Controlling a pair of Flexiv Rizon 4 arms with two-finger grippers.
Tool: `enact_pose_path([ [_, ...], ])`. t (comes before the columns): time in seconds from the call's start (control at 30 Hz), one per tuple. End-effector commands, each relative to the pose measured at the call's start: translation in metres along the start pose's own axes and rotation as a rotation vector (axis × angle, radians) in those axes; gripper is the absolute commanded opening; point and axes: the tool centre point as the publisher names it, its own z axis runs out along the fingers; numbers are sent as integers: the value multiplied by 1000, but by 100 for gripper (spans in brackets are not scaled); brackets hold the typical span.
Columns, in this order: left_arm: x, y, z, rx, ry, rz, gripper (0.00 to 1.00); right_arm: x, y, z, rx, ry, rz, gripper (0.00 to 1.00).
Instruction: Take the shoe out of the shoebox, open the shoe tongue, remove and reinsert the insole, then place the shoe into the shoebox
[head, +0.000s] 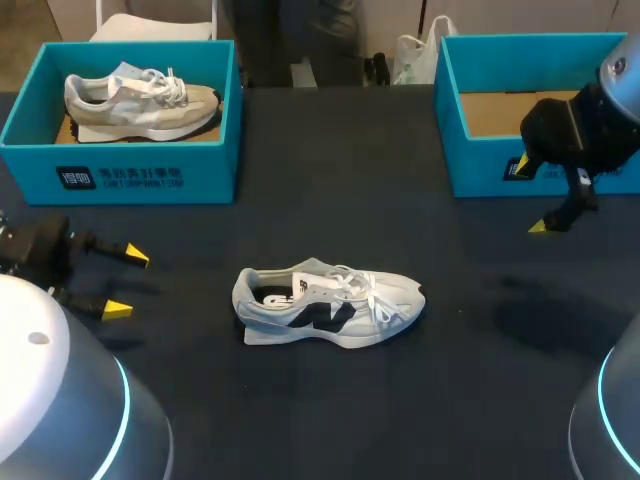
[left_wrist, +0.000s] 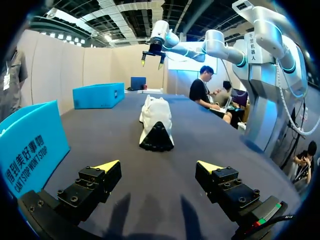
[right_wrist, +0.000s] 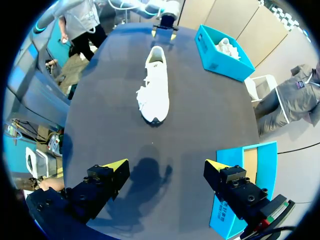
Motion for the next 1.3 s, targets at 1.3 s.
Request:
enact_pose_path([
  [1.3, 12, 8, 0, -1, -65, -4, 100, -1, 0, 1, 2, 0, 0, 100],
])
